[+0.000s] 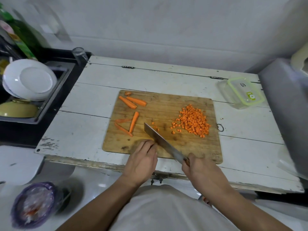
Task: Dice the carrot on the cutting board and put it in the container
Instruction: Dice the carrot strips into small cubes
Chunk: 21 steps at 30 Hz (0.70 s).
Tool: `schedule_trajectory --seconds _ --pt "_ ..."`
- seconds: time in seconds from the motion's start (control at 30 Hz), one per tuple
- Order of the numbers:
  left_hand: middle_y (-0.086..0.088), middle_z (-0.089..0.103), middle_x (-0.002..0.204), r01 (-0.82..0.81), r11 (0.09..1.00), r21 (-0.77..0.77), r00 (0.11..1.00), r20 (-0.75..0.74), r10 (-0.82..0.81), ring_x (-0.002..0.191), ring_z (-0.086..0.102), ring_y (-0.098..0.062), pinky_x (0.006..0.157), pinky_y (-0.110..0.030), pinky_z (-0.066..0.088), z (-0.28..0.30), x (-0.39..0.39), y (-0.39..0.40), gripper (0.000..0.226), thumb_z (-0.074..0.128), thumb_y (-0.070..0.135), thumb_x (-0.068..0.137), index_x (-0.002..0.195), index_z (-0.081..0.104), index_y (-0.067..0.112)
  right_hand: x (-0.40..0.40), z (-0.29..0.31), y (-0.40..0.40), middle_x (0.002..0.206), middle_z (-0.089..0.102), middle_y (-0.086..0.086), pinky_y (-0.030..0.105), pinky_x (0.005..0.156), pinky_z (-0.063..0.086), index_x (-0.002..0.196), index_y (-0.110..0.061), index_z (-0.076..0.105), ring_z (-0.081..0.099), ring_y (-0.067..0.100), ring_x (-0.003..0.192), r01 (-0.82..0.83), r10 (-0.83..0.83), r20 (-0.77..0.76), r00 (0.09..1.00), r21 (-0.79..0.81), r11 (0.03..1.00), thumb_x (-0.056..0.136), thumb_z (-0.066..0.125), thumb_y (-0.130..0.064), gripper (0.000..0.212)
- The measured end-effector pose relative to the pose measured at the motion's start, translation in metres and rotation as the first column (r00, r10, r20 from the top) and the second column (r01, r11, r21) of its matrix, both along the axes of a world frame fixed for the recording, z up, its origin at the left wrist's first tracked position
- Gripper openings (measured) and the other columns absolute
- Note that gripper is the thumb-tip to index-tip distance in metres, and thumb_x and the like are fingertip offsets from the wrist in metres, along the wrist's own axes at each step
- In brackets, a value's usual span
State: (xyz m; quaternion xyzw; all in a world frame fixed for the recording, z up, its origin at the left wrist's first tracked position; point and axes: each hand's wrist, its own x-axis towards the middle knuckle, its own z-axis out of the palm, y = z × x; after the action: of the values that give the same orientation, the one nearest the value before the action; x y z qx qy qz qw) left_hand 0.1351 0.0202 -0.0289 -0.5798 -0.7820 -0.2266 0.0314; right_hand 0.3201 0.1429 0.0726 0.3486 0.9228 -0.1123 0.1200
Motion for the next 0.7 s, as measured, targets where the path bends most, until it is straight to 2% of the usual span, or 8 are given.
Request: schedule_trajectory --seconds 0.13,0.23,0.33,0.47,0.7 --pt "-0.006 0.061 0.125 0.006 1.0 -0.015 0.999 0.039 -0.005 0.123 0.055 -0.023 0.109 -0.031 0.042 0.001 0.003 -0.002 0.037 0.053 0.017 0.097 0.129 0.065 0.003 -0.022 0.001 0.002 0.069 0.057 0.003 0.036 0.053 0.035 0.089 -0.023 0.048 0.053 0.029 0.061 0.064 -0.072 -0.096 0.993 -0.076 0.995 0.104 0.039 -0.048 0.03" --pt "-0.007 0.061 0.131 -0.019 1.0 0.0 0.993 0.116 0.019 0.129 0.054 -0.023 0.11 -0.033 0.045 0.001 0.003 -0.009 0.041 0.044 0.022 0.102 0.134 0.063 0.005 -0.01 0.0 0.008 0.066 0.06 0.001 0.04 0.055 0.046 0.087 -0.023 0.051 0.062 0.026 0.062 0.12 -0.138 -0.126 0.982 -0.142 0.982 0.102 0.043 -0.048 0.03" --pt "-0.008 0.062 0.129 -0.045 0.998 0.033 0.989 0.145 0.039 0.128 0.056 -0.022 0.108 -0.034 0.048 0.0 0.003 -0.014 0.037 0.045 0.019 0.103 0.128 0.067 0.002 0.007 -0.001 0.014 0.06 0.055 -0.003 0.039 0.052 0.045 0.084 -0.024 0.053 0.059 0.021 0.058 0.126 -0.146 -0.139 0.98 -0.139 0.982 0.101 0.046 -0.048 0.03" --pt "-0.007 0.061 0.123 -0.042 0.998 0.055 0.992 0.125 0.035 0.122 0.058 -0.02 0.103 -0.027 0.046 0.003 0.005 -0.013 0.034 0.046 0.018 0.102 0.121 0.069 0.002 0.015 -0.001 0.013 0.061 0.056 -0.002 0.041 0.053 0.047 0.087 -0.024 0.055 0.06 0.022 0.059 0.086 -0.104 -0.145 0.984 -0.125 0.988 0.099 0.048 -0.048 0.028" --pt "-0.007 0.058 0.127 -0.05 0.997 -0.066 0.996 0.072 0.055 0.121 0.053 -0.024 0.097 -0.038 0.053 0.003 0.005 -0.008 0.041 0.051 0.019 0.1 0.135 0.063 0.003 0.019 0.003 0.011 0.063 0.056 -0.004 0.04 0.055 0.049 0.085 -0.028 0.05 0.062 0.021 0.062 0.09 -0.105 -0.13 0.986 -0.118 0.989 0.099 0.047 -0.049 0.026"
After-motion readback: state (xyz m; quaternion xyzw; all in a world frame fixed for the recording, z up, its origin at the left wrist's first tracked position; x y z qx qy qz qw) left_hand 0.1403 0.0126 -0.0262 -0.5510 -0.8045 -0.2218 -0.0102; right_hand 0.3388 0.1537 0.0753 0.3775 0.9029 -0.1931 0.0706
